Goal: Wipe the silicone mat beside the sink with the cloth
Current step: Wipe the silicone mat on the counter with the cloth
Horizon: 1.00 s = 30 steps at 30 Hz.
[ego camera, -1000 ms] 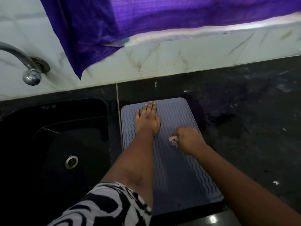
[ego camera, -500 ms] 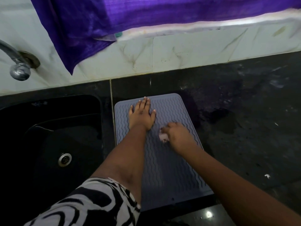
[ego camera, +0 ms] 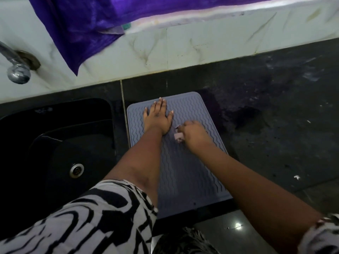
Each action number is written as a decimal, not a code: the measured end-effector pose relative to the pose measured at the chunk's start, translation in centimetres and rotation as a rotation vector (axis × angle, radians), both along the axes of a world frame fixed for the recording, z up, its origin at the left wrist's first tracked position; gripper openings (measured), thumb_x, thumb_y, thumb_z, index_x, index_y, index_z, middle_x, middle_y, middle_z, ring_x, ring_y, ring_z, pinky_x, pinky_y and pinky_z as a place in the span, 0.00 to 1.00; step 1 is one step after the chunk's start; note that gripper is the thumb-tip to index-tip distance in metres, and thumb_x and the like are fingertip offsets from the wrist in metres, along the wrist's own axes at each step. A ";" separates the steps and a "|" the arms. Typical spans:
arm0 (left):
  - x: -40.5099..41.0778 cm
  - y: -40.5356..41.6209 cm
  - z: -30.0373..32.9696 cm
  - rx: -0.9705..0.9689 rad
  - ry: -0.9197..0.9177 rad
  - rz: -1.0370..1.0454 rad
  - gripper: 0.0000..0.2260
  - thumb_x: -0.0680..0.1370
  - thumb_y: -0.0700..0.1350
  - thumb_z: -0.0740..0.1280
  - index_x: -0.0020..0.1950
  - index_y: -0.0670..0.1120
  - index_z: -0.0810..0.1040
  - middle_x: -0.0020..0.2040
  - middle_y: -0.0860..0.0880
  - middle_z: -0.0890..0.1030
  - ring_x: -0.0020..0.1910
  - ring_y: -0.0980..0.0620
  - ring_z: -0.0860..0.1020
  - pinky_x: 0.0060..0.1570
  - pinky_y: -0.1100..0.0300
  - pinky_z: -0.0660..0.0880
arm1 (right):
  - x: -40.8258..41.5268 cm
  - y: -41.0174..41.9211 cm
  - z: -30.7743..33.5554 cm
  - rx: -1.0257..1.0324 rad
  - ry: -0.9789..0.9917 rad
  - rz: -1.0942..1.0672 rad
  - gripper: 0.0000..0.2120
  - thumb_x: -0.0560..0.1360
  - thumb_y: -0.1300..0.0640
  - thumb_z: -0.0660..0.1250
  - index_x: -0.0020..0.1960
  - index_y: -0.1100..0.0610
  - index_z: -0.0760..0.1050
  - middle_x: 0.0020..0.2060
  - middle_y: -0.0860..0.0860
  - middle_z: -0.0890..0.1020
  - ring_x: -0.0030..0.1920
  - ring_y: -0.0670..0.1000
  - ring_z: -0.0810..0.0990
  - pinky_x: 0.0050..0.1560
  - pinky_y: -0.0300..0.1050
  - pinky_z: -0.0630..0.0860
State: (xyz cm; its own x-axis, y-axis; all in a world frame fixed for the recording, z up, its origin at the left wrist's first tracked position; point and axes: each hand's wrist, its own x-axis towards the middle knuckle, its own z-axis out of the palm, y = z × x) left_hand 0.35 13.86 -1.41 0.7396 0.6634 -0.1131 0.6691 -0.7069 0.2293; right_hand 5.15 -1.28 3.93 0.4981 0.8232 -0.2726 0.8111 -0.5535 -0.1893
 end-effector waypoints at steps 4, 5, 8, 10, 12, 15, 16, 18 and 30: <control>0.1 0.2 0.0 0.007 0.010 -0.010 0.29 0.82 0.61 0.43 0.80 0.51 0.46 0.80 0.52 0.47 0.79 0.51 0.47 0.76 0.47 0.42 | -2.7 -6.4 -0.7 0.038 0.009 0.058 0.18 0.75 0.53 0.66 0.65 0.53 0.75 0.62 0.53 0.76 0.65 0.56 0.69 0.65 0.49 0.67; 0.1 0.2 -0.1 0.006 0.010 -0.010 0.29 0.82 0.61 0.43 0.80 0.50 0.47 0.80 0.52 0.47 0.79 0.51 0.47 0.76 0.47 0.42 | -3.9 -8.4 -0.6 0.057 -0.010 0.086 0.20 0.74 0.53 0.66 0.65 0.53 0.75 0.63 0.53 0.76 0.66 0.57 0.70 0.67 0.50 0.67; 0.0 0.0 -0.1 0.013 -0.036 -0.006 0.28 0.82 0.60 0.45 0.80 0.50 0.51 0.80 0.50 0.49 0.79 0.50 0.49 0.76 0.45 0.42 | -7.4 -13.0 -0.1 -0.008 0.013 0.137 0.24 0.70 0.47 0.63 0.65 0.53 0.75 0.60 0.53 0.80 0.63 0.59 0.74 0.64 0.55 0.73; -0.2 -0.3 0.5 0.060 -0.059 -0.023 0.25 0.83 0.57 0.47 0.78 0.50 0.56 0.80 0.48 0.49 0.78 0.48 0.51 0.75 0.43 0.45 | -7.2 -13.2 0.8 -0.068 0.095 0.122 0.19 0.72 0.46 0.64 0.60 0.52 0.78 0.56 0.51 0.81 0.59 0.55 0.76 0.60 0.50 0.75; 0.2 -1.3 1.5 0.185 -0.036 -0.114 0.21 0.83 0.52 0.51 0.76 0.49 0.60 0.79 0.45 0.53 0.75 0.45 0.57 0.72 0.46 0.53 | -5.4 -11.1 2.5 -0.024 0.211 0.016 0.10 0.74 0.50 0.66 0.51 0.53 0.81 0.48 0.52 0.81 0.50 0.53 0.78 0.53 0.47 0.76; 1.0 -3.7 3.1 0.123 -0.096 -0.094 0.19 0.80 0.47 0.57 0.70 0.45 0.65 0.72 0.41 0.61 0.67 0.42 0.66 0.66 0.48 0.64 | -2.2 -7.0 2.7 0.169 0.210 -0.034 0.06 0.73 0.58 0.69 0.47 0.57 0.83 0.43 0.56 0.81 0.45 0.56 0.80 0.45 0.47 0.75; 0.9 -4.6 3.4 0.073 -0.140 -0.042 0.18 0.79 0.47 0.59 0.68 0.45 0.66 0.70 0.41 0.63 0.65 0.41 0.68 0.63 0.48 0.66 | -1.6 -6.2 2.1 0.159 0.184 0.001 0.07 0.73 0.60 0.68 0.49 0.58 0.83 0.45 0.57 0.81 0.47 0.57 0.80 0.45 0.47 0.74; -0.3 -6.1 3.2 0.003 -0.178 0.007 0.18 0.79 0.49 0.61 0.68 0.46 0.68 0.68 0.41 0.65 0.63 0.42 0.68 0.62 0.48 0.67 | -1.5 -5.5 1.0 0.082 0.109 0.068 0.11 0.75 0.61 0.65 0.55 0.57 0.81 0.53 0.56 0.80 0.54 0.57 0.77 0.51 0.47 0.72; -3.3 -8.3 1.4 -0.023 0.075 -0.078 0.26 0.83 0.58 0.50 0.79 0.51 0.52 0.78 0.49 0.54 0.75 0.46 0.56 0.70 0.47 0.58 | -9.2 -16.7 -0.1 0.065 0.006 0.188 0.21 0.61 0.51 0.78 0.53 0.48 0.82 0.50 0.49 0.83 0.53 0.54 0.81 0.55 0.44 0.77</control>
